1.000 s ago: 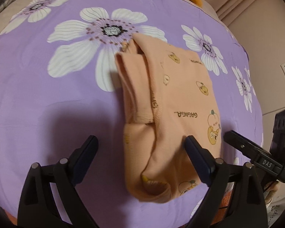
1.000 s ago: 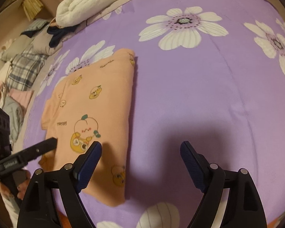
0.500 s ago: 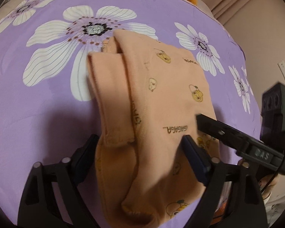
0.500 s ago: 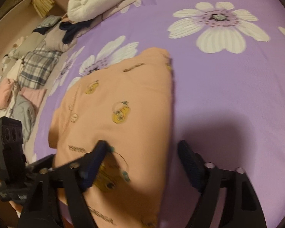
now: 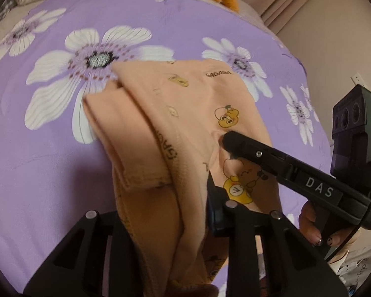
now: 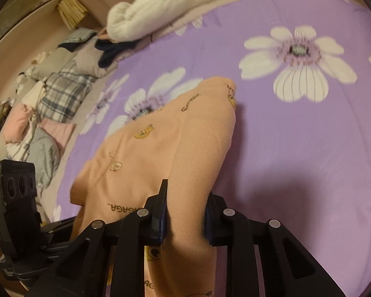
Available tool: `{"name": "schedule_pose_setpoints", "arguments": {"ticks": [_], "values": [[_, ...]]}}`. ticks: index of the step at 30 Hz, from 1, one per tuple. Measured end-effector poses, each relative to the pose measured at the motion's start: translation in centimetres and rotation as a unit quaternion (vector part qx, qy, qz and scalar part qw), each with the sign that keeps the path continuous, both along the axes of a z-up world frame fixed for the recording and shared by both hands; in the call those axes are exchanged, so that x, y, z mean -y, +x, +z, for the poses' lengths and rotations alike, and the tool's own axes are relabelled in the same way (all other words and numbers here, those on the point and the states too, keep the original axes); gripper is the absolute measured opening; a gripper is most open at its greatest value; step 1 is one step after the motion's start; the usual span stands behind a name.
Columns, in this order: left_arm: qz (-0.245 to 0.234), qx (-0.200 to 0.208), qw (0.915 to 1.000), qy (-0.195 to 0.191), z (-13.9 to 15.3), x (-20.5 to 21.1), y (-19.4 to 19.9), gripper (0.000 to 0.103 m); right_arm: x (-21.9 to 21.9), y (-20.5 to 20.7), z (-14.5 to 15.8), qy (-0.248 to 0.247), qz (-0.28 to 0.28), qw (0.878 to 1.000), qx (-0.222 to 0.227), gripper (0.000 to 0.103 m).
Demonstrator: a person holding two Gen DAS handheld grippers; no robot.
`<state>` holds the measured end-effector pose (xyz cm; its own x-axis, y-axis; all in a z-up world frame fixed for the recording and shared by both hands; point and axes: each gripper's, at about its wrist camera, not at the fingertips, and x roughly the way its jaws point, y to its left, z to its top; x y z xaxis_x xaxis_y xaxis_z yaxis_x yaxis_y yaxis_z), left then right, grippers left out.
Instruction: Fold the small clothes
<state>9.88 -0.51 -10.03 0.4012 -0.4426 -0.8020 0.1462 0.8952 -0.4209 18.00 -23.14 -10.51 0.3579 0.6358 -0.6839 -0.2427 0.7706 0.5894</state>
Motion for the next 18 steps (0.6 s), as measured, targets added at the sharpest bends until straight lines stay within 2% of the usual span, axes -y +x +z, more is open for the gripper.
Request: {"name": "schedule_pose_setpoints", "arguments": {"ticks": [5,9,13,18], "values": [[-0.005,0.025,0.9997,-0.003,2.6,1.1,-0.9,0.029,1.4,-0.4,2.1,0.002,-0.004,1.000,0.027,0.026],[-0.007,0.031,0.9994,-0.012,3.4,2.2,-1.2,0.029,2.3,-0.7,3.2,-0.006,-0.012,0.999,0.043,0.026],[-0.016,0.030,0.9993,-0.015,3.3,3.6,-1.3,0.029,3.4,-0.9,3.2,-0.017,-0.021,0.998,0.049,0.026],[-0.026,0.019,0.9995,-0.008,2.3,5.3,-1.1,0.029,4.5,-0.9,2.0,-0.027,-0.029,0.999,0.033,0.026]]}}
